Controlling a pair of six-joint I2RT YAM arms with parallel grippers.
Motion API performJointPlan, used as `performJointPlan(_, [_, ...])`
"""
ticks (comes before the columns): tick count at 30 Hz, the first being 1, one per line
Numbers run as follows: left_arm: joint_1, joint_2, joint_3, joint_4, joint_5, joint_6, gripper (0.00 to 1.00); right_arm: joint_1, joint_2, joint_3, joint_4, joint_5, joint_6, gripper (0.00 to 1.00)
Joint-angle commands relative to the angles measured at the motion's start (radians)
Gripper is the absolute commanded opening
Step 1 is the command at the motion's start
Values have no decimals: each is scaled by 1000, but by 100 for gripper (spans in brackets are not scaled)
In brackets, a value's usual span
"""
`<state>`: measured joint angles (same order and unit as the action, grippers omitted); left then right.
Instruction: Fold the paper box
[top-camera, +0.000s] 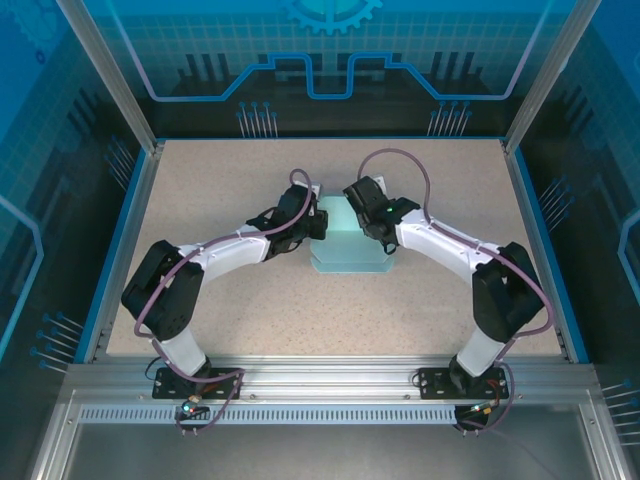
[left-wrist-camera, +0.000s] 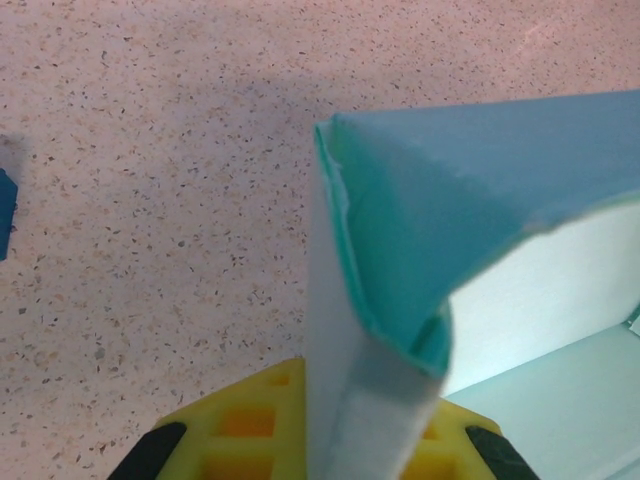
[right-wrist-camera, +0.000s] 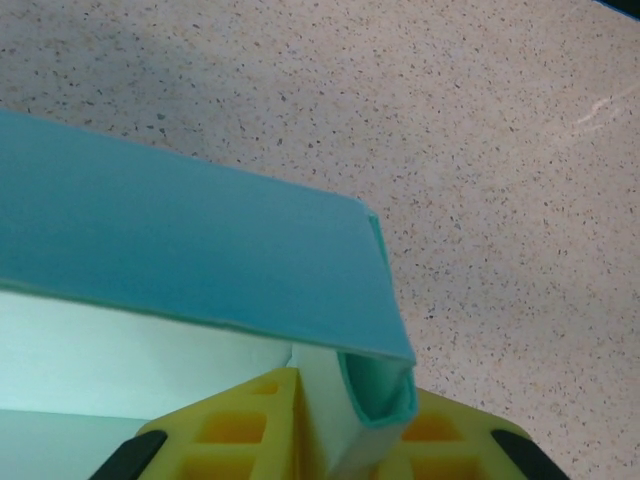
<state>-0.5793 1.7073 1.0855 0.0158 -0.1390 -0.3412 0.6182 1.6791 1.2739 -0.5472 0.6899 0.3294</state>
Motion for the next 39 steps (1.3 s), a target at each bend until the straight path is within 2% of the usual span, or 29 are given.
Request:
performJointPlan(1, [0, -18, 37, -16, -10, 20, 0, -32, -25, -28, -62, 19, -48, 24])
performJointPlan(3, [1, -16, 37, -17, -19, 22, 0, -38, -57, -46, -53, -68, -35, 28])
performJointPlan(8, [1, -12, 42, -18, -28, 24, 0, -36, -97, -90, -74, -156, 11, 32])
performJointPlan(10, [0, -13, 42, -16, -33, 27, 0, -35, -97, -106, -80, -149, 20, 30])
performJointPlan(13, [0, -17, 42, -16, -31, 28, 0, -32, -67, -99, -113, -73, 25, 22])
performJointPlan(16, [0, -12, 42, -8, -22, 33, 0, -23, -40, -72, -142, -11, 16, 23])
performJointPlan(18, [0, -4, 46, -14, -18, 49, 0, -23, -56, -66, -122, -60, 0, 29])
performJointPlan(22, [2, 15, 69, -66, -21, 100, 0, -36, -148, -71, -57, -220, -27, 53])
performJointPlan(26, [16, 30, 96, -149, 5, 159, 0, -59, -255, -75, -30, -407, -51, 65])
performJointPlan(29, [28, 42, 113, -213, 45, 218, 0, -91, -342, -99, -6, -532, -71, 68])
performJointPlan(33, [47, 75, 157, -342, 137, 329, 0, -189, -418, -148, 35, -682, -82, 70])
performJointPlan(39, [49, 166, 284, -592, 236, 523, 0, -307, -401, -193, 52, -749, -73, 70])
